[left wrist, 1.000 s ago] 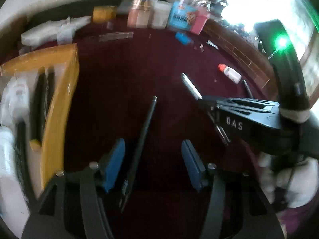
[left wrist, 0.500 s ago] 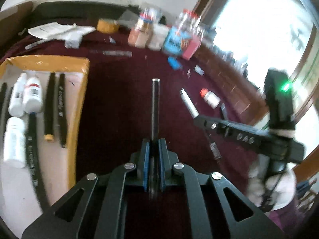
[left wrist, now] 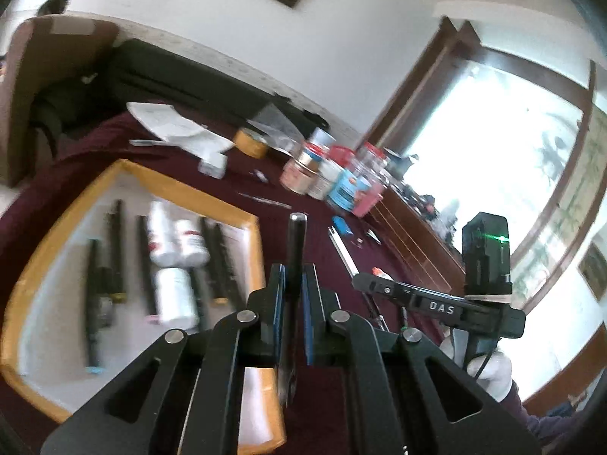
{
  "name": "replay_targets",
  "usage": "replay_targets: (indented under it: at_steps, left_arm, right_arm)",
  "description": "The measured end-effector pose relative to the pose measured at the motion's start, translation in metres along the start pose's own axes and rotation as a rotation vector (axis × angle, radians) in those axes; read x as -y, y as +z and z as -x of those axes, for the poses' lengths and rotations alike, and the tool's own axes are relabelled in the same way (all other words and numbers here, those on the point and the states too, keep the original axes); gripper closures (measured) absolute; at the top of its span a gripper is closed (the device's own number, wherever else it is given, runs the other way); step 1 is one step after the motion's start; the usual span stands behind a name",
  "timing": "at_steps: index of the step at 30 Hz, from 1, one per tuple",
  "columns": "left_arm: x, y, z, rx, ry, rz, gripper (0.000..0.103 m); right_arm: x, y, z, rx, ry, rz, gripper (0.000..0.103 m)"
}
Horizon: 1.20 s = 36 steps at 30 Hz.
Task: Organize rigid objects
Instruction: 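Carry both pens into the box and open both tools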
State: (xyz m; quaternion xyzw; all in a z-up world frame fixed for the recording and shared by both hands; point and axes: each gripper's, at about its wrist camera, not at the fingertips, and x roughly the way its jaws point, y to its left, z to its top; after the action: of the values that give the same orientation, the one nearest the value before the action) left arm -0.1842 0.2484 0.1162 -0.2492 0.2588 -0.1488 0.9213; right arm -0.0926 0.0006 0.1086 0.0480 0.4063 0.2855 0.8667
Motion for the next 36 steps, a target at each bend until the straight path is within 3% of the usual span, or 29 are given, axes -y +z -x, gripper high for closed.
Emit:
replay_targets:
  at_steps: [7, 10, 16, 26, 36]
  left_arm:
    - [-0.046, -0.002, 0.035, -0.015, 0.083, 0.066, 0.097]
    - [-0.071, -0.006, 0.032, -0.052, 0.13, 0.114, 0.097]
    - [-0.108, -0.008, 0.025, -0.064, 0.149, 0.184, 0.097]
    - [-0.114, 0.004, -0.019, -0.146, 0.139, 0.157, 0.096]
    - [-0.104, -0.011, -0.046, -0.218, 0.263, 0.087, 0.092]
  right_arm:
    - [-0.059, 0.001, -0.035, -0.084, 0.136, 0.062, 0.095]
    - [-0.079, -0.005, -0.06, -0.141, 0.17, 0.078, 0.095]
    - [-0.104, -0.02, -0.108, -0.257, 0.209, 0.078, 0.095]
    - [-0.128, -0.035, -0.16, -0.353, 0.199, 0.09, 0.095]
    - [-0.132, -0.044, -0.16, -0.324, 0.108, 0.123, 0.095]
